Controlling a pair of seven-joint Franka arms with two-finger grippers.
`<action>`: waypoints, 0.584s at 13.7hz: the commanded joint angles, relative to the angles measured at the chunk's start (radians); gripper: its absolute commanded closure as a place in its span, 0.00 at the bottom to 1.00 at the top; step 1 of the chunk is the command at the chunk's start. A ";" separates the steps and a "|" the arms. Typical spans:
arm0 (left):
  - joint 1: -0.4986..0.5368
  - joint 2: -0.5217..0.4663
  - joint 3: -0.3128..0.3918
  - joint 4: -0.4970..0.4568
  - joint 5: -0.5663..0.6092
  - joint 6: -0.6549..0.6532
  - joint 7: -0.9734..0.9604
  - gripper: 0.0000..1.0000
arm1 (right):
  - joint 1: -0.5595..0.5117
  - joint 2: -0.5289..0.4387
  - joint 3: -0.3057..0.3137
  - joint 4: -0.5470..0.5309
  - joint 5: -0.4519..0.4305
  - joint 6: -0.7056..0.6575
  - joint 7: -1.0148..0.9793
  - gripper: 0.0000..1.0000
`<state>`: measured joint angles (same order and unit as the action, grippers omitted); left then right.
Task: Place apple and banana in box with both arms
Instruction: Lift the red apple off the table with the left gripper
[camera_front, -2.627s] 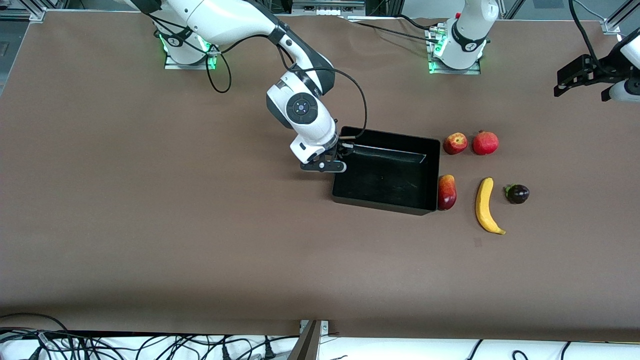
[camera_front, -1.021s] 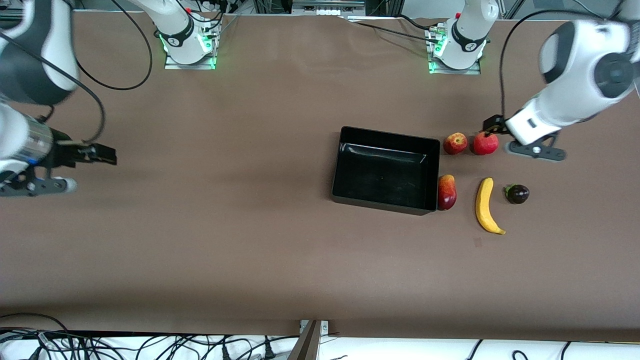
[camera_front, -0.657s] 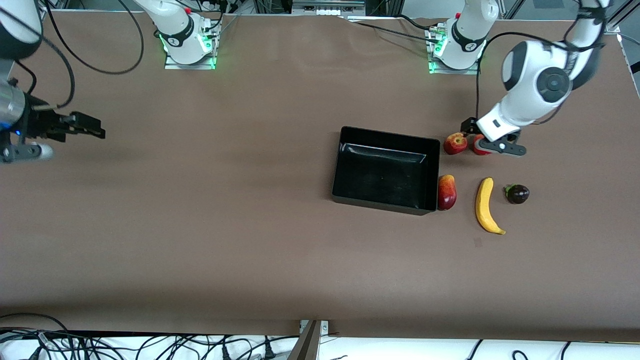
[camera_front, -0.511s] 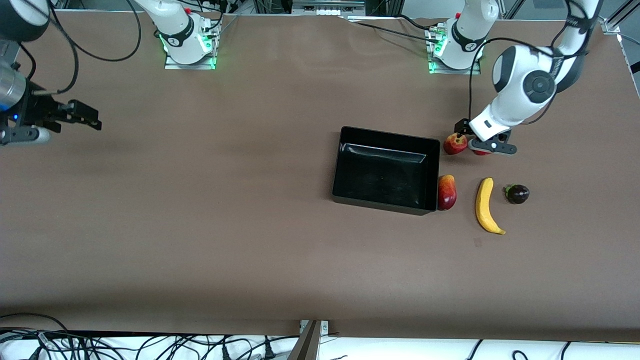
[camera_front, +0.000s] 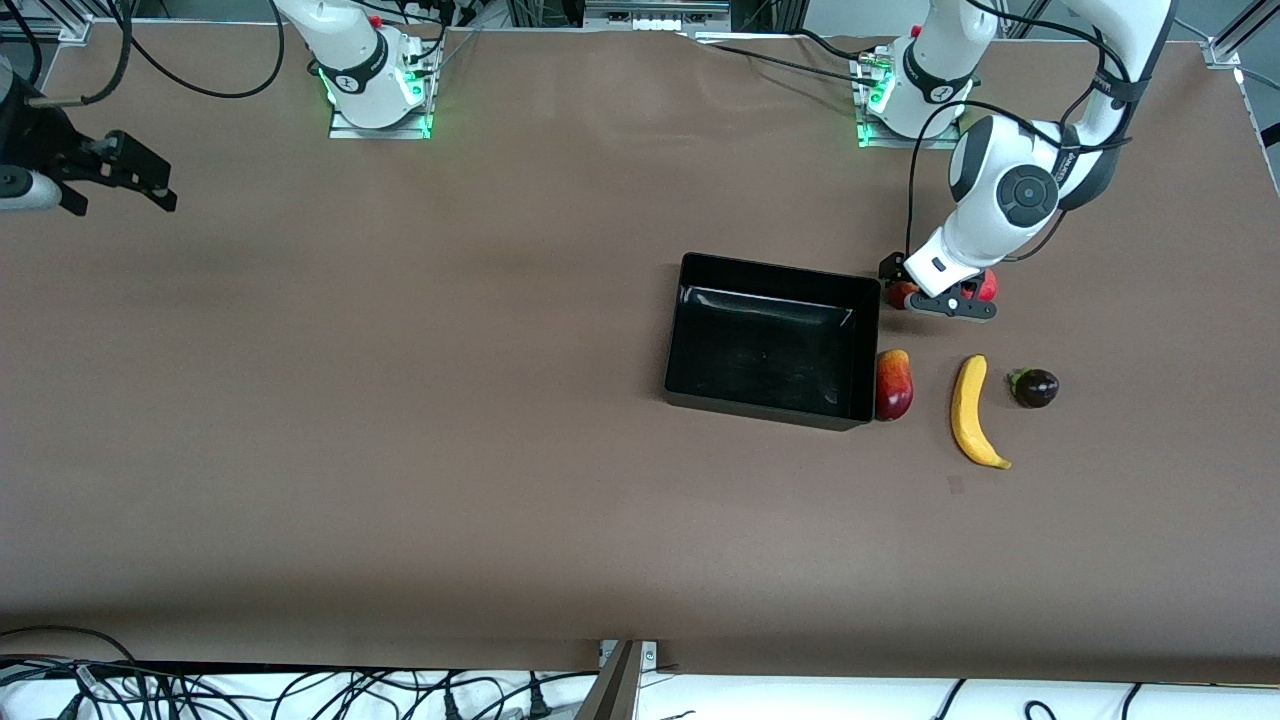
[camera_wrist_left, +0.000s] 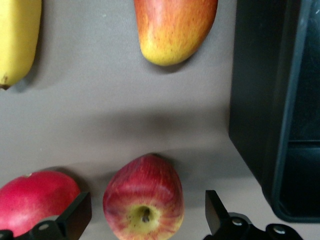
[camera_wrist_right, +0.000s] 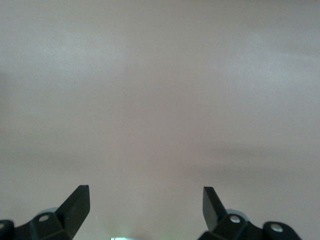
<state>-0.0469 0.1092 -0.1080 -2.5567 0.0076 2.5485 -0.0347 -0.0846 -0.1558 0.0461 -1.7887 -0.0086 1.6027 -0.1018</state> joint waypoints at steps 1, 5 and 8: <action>-0.002 0.062 0.001 0.019 0.028 0.053 -0.016 0.00 | 0.017 0.038 -0.048 0.018 -0.005 -0.062 0.007 0.00; -0.001 0.081 0.001 0.019 0.052 0.053 -0.016 0.00 | 0.023 0.036 -0.037 0.045 -0.013 -0.124 0.011 0.00; 0.007 0.072 0.002 0.019 0.054 0.026 0.022 0.00 | 0.023 0.039 -0.042 0.048 -0.013 -0.149 0.014 0.00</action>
<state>-0.0465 0.1253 -0.1081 -2.5509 0.0255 2.5790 -0.0266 -0.0722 -0.1217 0.0124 -1.7634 -0.0086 1.4811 -0.1010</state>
